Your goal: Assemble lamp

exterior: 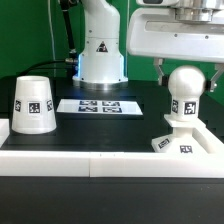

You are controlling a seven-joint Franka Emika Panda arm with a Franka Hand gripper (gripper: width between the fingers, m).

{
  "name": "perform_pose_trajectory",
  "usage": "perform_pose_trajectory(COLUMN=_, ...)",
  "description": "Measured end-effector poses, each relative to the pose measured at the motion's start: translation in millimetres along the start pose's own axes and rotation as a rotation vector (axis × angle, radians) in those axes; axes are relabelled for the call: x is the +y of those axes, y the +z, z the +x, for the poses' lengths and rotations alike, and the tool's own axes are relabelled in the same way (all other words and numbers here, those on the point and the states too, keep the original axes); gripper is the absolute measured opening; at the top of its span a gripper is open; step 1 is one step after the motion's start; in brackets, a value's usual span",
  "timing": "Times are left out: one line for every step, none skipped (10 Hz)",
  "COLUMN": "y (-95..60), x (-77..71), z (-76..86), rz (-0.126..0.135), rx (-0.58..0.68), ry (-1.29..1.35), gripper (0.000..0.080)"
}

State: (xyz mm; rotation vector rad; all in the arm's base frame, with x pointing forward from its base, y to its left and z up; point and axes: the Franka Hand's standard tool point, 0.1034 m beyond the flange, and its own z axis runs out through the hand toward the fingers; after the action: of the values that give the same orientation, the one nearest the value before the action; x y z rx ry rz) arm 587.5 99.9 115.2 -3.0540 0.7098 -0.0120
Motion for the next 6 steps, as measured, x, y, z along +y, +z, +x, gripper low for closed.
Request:
perform_pose_trajectory(y=0.0, x=0.3, z=0.2, rz=0.002, rx=-0.002, ry=0.075, gripper=0.0579)
perform_pose_trajectory(y=0.0, x=0.2, z=0.2, rz=0.004, rx=-0.003, ry=0.145, gripper=0.0579)
perform_pose_trajectory(y=0.2, x=1.1, z=0.0, rz=0.012, rx=-0.016, ry=0.249, gripper=0.0579)
perform_pose_trajectory(y=0.3, x=2.9, z=-0.7, rz=0.025, rx=-0.046, ry=0.382, gripper=0.0579)
perform_pose_trajectory(y=0.3, x=2.5, z=-1.9, rz=0.023, rx=-0.077, ry=0.517, gripper=0.0579)
perform_pose_trajectory(y=1.0, x=3.1, z=0.6, rz=0.041, rx=-0.101, ry=0.614, gripper=0.0579)
